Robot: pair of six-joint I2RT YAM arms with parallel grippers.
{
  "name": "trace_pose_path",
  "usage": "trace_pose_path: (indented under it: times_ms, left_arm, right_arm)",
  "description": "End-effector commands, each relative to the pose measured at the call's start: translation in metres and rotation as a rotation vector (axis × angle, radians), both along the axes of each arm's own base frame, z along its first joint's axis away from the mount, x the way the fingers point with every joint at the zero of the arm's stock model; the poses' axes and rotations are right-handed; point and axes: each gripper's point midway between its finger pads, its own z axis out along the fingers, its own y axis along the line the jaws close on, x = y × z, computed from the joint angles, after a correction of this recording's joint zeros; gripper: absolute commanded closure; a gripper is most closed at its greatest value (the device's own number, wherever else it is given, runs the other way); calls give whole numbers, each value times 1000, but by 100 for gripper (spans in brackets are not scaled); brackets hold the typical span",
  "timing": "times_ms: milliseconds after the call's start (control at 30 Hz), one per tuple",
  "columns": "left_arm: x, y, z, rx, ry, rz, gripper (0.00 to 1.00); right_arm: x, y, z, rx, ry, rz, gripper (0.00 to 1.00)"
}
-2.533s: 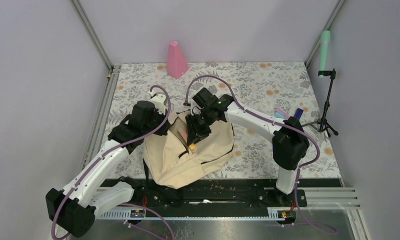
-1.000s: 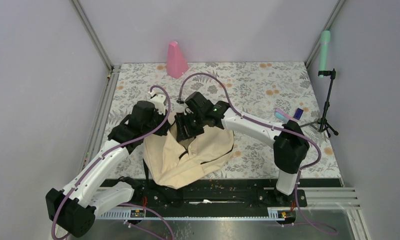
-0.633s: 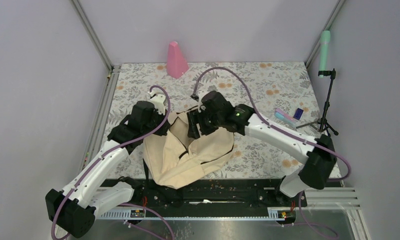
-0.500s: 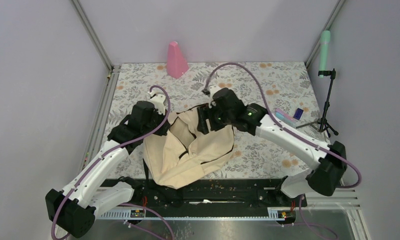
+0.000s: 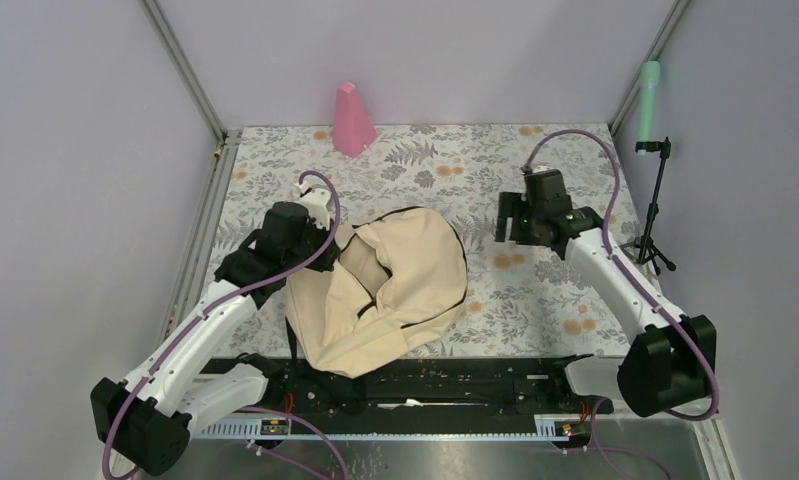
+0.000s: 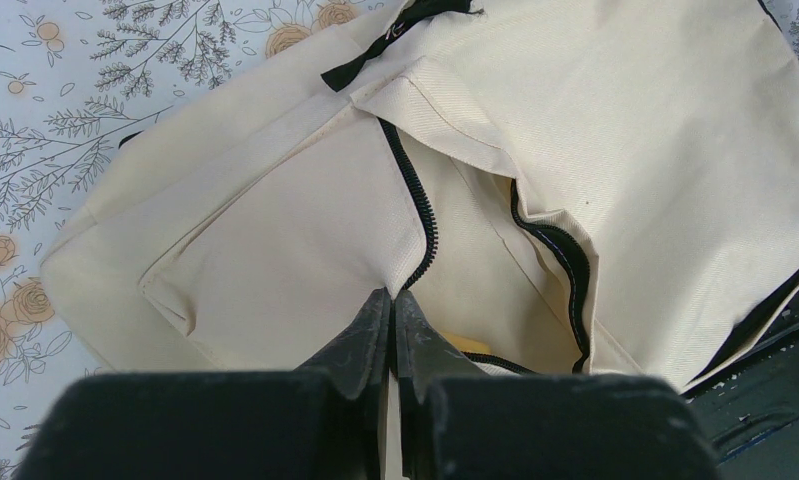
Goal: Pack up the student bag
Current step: Pick up the stationery from the center of the board.
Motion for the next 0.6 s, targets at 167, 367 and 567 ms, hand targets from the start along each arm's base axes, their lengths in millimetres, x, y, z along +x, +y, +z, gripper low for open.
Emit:
trace_pose_path:
  times_ms: [167,367,567]
  left_arm:
    - [12,-1,26,-40,-99,8,100]
    - [12,-4,26,-50,-94,-1,100]
    - [10,-6,26,-62,-90,-11,100]
  right_arm:
    - [38,-107,-36,-35,16,-299,15]
    - [63,-152,-60,-35,68,-442,15]
    - [82,-181,-68,-63,85,-494,16]
